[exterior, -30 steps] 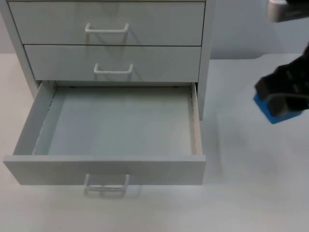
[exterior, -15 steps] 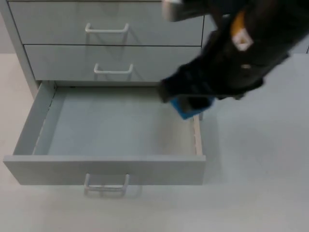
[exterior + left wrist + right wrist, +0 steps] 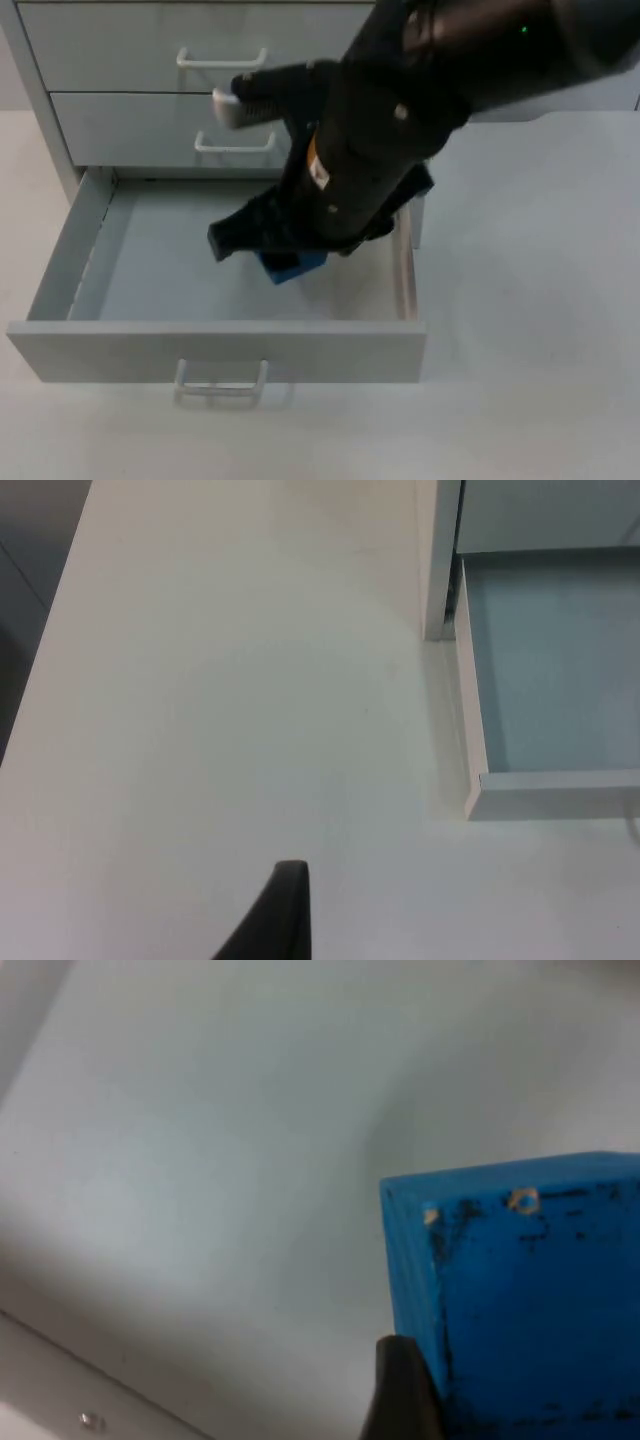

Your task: Open the drawer with the left hand, place the block into the drawer with the right hand, then close the drawer with the left hand.

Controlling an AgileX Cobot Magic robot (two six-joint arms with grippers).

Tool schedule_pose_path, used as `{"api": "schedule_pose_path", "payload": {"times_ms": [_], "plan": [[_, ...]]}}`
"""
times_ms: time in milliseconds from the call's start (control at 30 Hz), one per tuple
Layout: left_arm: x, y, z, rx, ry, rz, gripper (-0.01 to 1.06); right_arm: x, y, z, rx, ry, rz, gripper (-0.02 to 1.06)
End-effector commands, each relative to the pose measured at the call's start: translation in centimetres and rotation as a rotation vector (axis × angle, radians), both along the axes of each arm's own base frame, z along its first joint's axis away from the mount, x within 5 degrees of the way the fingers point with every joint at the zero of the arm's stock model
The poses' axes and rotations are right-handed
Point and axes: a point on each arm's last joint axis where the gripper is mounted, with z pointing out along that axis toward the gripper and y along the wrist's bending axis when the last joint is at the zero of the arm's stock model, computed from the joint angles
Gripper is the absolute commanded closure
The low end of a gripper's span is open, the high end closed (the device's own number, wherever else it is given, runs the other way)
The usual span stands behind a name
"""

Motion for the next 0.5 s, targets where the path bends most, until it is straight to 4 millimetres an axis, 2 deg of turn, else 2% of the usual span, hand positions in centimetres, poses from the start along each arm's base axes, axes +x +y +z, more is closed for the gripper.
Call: {"api": "schedule_pose_path", "payload": {"times_ms": [0,33,167,200,233,333,467], "plan": [[-0.1,0.0,0.2,0.003,-0.018,0.000,0.00,0.2,0.8,-1.1,0.040,-0.002,-0.002,0.79],[-0.1,0.0,0.2,0.003,-0.018,0.000,0.00,0.2,0.8,-1.1,0.040,-0.002,-0.002,0.79],[-0.1,0.0,0.2,0.003,-0.018,0.000,0.00,0.3,0.9,-3.0,0.020,0.010,-0.003,0.61],[-0.1,0.0,0.2,0.003,-0.018,0.000,0.00,0.3,0.9,-3.0,0.020,0.010,-0.003,0.61],[-0.1,0.0,0.2,0.003,-0.018,0.000,0.00,0.3,0.9,-3.2,0.018,0.012,-0.003,0.56],[-0.1,0.0,0.2,0.003,-0.018,0.000,0.00,0.3,0.9,-3.3,0.018,0.014,-0.004,0.32],[-0.1,0.0,0.2,0.003,-0.018,0.000,0.00,0.3,0.8,-3.4,0.014,0.025,-0.014,0.24]]}}
